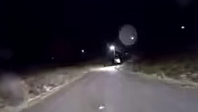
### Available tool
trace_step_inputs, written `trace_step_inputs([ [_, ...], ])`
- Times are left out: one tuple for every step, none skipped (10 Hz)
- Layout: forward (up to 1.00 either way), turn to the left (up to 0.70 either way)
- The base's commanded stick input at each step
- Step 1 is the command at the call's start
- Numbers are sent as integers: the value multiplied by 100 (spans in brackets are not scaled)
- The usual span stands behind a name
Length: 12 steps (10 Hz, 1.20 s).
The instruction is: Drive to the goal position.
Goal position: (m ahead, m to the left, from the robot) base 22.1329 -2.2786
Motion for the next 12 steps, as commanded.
trace_step_inputs([
  [100,0],
  [100,0],
  [100,0],
  [100,0],
  [100,0],
  [100,0],
  [100,0],
  [100,0],
  [100,0],
  [100,0],
  [100,0],
  [100,0],
])
